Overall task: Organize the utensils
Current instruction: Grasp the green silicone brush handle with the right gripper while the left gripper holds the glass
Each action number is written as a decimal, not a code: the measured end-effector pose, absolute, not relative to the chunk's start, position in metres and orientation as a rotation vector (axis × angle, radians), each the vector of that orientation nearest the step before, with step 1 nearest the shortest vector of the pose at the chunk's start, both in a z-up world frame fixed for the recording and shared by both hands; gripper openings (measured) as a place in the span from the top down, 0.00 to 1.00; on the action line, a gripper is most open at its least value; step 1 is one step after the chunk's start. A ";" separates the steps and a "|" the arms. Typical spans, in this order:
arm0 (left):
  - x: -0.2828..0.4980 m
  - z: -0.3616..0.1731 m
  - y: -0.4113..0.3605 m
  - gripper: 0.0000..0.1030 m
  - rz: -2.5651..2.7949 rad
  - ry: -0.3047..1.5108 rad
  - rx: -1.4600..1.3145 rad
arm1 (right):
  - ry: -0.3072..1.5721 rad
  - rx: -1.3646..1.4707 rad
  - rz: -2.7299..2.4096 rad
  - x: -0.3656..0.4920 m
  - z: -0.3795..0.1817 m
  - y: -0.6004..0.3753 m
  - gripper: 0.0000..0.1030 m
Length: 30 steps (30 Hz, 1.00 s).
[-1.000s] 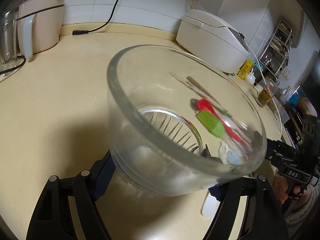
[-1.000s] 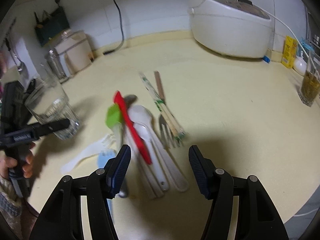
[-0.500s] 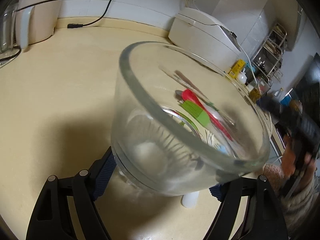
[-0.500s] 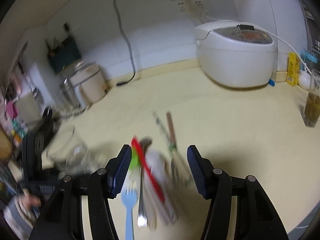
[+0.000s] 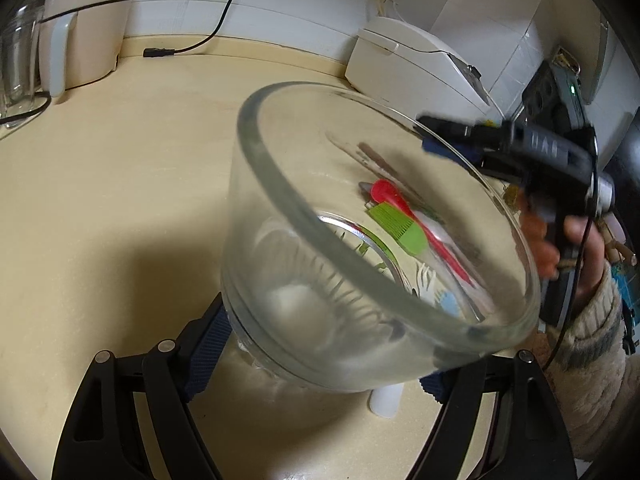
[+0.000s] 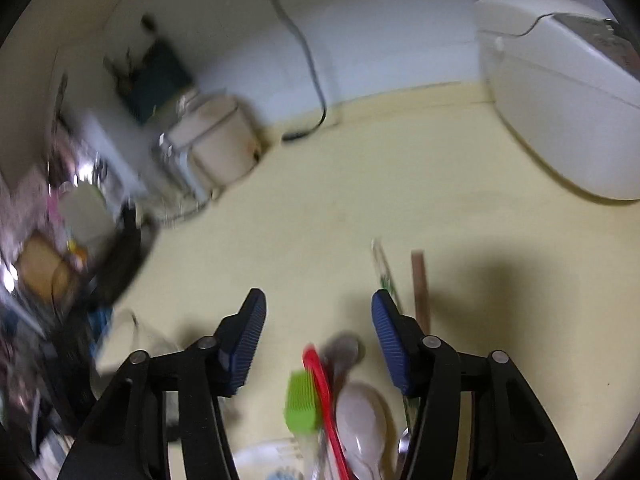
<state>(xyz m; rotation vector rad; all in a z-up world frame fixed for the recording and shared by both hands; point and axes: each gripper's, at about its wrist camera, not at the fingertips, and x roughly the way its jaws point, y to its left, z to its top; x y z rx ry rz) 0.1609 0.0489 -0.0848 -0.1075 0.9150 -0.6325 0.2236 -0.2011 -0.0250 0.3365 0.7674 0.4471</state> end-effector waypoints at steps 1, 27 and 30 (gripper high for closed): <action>0.160 -0.085 0.049 0.19 -0.632 0.915 -0.108 | 0.778 0.325 0.451 0.225 -0.027 -0.198 0.48; 0.158 -0.084 0.050 0.19 -0.619 0.915 -0.123 | 0.911 -0.045 0.447 0.195 -0.061 -0.137 0.73; 0.158 -0.084 0.050 0.19 -0.619 0.915 -0.123 | 0.914 -0.077 0.442 0.192 -0.063 -0.133 0.73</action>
